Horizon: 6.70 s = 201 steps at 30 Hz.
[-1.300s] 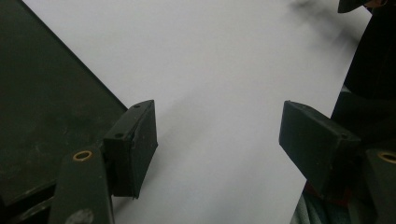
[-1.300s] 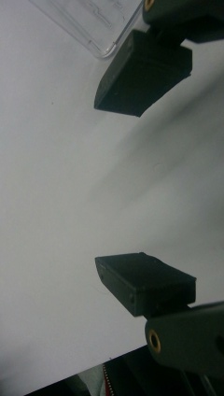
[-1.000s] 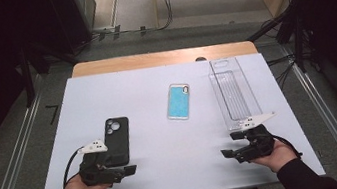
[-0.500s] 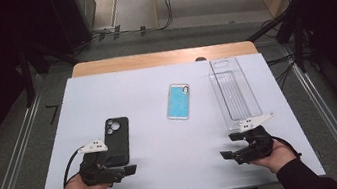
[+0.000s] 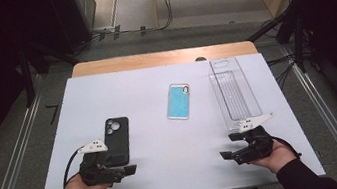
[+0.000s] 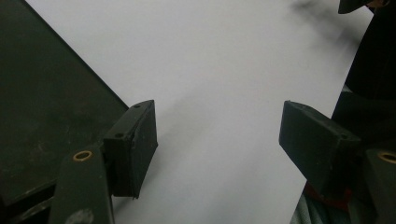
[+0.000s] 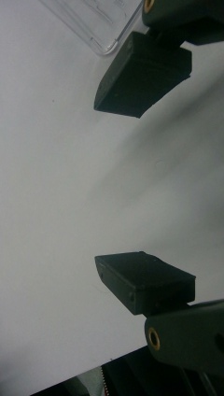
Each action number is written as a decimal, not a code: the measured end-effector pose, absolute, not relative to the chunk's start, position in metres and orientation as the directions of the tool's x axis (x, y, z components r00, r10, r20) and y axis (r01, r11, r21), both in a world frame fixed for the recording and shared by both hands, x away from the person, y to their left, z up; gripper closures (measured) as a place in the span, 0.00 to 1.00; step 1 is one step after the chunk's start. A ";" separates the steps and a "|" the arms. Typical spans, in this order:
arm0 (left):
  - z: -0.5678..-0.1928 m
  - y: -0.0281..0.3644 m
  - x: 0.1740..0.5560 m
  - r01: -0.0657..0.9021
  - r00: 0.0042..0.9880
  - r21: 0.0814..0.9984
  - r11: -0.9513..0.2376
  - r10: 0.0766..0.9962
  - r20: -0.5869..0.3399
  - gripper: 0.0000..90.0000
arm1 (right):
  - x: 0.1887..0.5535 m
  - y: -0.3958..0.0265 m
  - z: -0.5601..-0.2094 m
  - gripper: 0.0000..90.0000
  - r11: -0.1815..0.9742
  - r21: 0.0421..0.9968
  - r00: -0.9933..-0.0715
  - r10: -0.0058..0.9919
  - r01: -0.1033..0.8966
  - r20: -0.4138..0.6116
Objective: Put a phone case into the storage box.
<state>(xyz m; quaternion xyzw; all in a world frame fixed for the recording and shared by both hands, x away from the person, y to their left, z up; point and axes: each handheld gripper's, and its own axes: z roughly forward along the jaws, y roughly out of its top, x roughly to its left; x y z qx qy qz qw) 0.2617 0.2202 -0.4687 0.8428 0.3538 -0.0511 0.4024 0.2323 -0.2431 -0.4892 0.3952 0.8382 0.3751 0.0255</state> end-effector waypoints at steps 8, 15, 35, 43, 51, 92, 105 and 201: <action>-0.468 0.220 0.262 0.640 0.743 0.638 -0.428 0.557 -0.372 0.31 | 0.234 -0.238 -0.483 0.23 0.388 0.655 -0.677 0.688 0.648 0.262; -0.469 0.221 0.263 0.654 0.731 0.627 -0.422 0.565 -0.382 0.31 | 0.238 -0.223 -0.474 0.23 0.352 0.664 -0.661 0.691 0.660 0.291; -0.468 0.221 0.263 0.657 0.731 0.626 -0.420 0.561 -0.389 0.31 | 0.272 -0.189 -0.455 0.24 0.365 0.683 -0.661 0.714 0.633 0.232; -0.468 0.222 0.263 0.655 0.731 0.627 -0.422 0.564 -0.385 0.31 | 0.297 -0.167 -0.450 0.27 0.336 0.691 -0.657 0.705 0.640 0.265; -0.468 0.222 0.263 0.654 0.733 0.625 -0.426 0.562 -0.384 0.31 | 0.320 -0.149 -0.448 0.34 0.340 0.684 -0.657 0.704 0.645 0.270; -0.467 0.223 0.263 0.656 0.731 0.628 -0.419 0.559 -0.390 0.32 | 0.381 -0.120 -0.499 0.97 0.278 0.530 -0.467 0.844 0.801 0.262; -0.467 0.223 0.263 0.653 0.734 0.628 -0.424 0.559 -0.386 0.32 | 0.362 -0.143 -0.495 0.98 0.322 0.504 -0.469 0.861 0.802 0.197; -0.465 0.218 0.264 0.615 0.756 0.685 -0.391 0.540 -0.370 0.26 | 0.247 -0.230 -0.462 0.10 0.301 0.679 -0.652 0.676 0.669 0.343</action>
